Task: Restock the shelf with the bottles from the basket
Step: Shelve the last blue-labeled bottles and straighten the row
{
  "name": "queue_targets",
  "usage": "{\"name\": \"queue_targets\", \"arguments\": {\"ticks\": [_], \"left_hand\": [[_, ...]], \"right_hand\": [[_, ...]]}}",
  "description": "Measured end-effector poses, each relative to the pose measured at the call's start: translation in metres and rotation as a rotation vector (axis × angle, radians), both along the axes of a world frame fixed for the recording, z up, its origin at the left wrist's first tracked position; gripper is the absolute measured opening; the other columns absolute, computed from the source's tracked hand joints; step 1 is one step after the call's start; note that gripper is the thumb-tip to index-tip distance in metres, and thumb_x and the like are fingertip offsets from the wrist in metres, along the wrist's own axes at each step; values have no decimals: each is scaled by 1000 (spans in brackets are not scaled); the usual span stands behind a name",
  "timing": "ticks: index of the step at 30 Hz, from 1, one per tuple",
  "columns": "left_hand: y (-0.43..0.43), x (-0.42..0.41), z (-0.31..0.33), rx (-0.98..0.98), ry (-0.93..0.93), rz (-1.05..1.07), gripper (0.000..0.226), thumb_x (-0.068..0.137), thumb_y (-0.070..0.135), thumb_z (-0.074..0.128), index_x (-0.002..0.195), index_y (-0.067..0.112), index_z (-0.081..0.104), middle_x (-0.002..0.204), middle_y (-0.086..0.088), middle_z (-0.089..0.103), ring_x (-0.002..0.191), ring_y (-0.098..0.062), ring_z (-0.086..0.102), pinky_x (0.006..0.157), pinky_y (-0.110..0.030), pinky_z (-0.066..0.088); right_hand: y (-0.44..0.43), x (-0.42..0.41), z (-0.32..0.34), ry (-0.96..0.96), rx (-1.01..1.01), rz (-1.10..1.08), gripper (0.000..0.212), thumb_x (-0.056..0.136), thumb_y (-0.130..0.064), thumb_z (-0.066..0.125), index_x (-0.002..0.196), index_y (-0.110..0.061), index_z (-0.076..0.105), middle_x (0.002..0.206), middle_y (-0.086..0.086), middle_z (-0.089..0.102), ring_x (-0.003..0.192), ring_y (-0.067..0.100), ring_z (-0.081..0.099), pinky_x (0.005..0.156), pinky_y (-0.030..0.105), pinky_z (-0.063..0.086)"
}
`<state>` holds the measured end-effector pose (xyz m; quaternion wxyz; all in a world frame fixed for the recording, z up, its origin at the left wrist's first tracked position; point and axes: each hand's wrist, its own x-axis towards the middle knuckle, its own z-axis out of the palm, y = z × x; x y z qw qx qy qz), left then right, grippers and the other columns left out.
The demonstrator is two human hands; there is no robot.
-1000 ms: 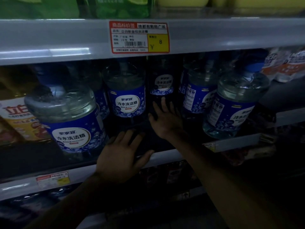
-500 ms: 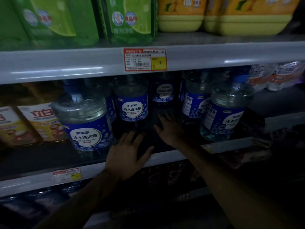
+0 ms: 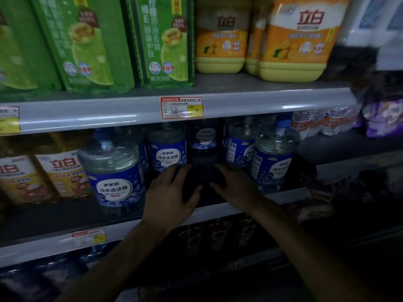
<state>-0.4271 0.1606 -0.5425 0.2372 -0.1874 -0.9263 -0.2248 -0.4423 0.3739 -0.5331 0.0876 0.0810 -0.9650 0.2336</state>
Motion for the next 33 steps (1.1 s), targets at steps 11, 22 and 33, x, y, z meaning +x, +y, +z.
{"name": "queue_targets", "arguments": {"ticks": [11,22,33], "left_hand": [[49,23,36,330,-108,-104,60,95,53,63,150,34,46,146,7,50,128,-15,54,95,-29,50],[145,-4,13,515,-472,-287,80,85,57,76,153,36,38,154,7,48,136,-13,50,110,-35,47],[207,-40,-10,801,-450,-320,83,80,44,85,150,26,47,146,6,59,131,-12,58,106,-45,54]], "right_hand": [[58,69,32,277,-390,-178,45,89,-15,77,131,-26,61,128,-9,62,114,2,59,98,23,49],[119,39,26,32,-972,-606,45,88,-54,70,109,-14,69,105,0,72,91,15,68,74,32,53],[141,11,29,-15,-1238,-407,31,102,-9,49,127,-3,65,107,9,74,94,24,70,73,28,58]]}}
